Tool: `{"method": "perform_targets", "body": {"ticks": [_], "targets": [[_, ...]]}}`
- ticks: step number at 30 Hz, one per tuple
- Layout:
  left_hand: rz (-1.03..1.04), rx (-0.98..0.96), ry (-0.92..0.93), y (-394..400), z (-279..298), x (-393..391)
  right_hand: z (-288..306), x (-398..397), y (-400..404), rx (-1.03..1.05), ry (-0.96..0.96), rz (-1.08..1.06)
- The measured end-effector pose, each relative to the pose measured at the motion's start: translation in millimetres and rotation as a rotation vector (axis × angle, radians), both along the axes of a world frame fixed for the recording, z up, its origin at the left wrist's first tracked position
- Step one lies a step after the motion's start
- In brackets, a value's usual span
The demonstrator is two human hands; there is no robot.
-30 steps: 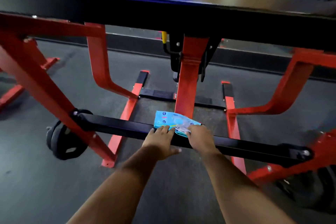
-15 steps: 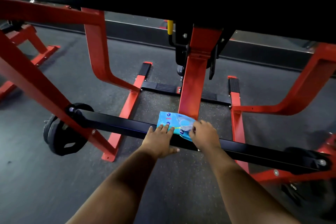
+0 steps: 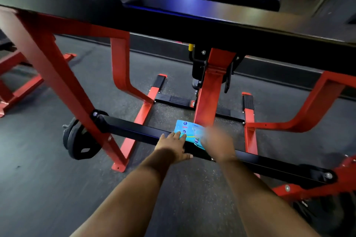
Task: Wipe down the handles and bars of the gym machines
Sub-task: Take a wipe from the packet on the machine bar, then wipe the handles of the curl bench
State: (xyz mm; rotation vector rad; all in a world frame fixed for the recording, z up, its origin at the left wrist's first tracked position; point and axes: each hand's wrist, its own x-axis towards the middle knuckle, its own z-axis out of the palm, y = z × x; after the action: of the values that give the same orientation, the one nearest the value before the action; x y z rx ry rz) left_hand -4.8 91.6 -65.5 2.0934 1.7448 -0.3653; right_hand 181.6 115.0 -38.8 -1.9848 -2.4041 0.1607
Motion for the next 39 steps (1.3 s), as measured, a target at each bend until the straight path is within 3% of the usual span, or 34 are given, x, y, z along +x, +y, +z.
{"method": "perform_targets", "body": {"ticks": [8,17,24,30,39], "targets": [[0.17,0.081,-0.029,-94.5,65.6,-124.3,51.2,-125.6,-63.7,0.027,0.007,0.164],[0.426,0.21,-0.023,-274.4,130.2,-335.3,94.5,-334.2,-190.0,0.087,0.008,0.431],[0.593,0.244,0.004,-366.7,159.6,-480.0,121.6,-492.2,-258.0,0.077,0.044,0.542],[0.614,0.296,0.008,-366.5,176.1,-567.7,134.0,-591.0,-251.1,0.079,0.053,0.572],[0.542,0.265,0.06,-250.2,162.7,-701.2,122.0,-729.6,-137.7,-0.018,0.032,0.513]]}}
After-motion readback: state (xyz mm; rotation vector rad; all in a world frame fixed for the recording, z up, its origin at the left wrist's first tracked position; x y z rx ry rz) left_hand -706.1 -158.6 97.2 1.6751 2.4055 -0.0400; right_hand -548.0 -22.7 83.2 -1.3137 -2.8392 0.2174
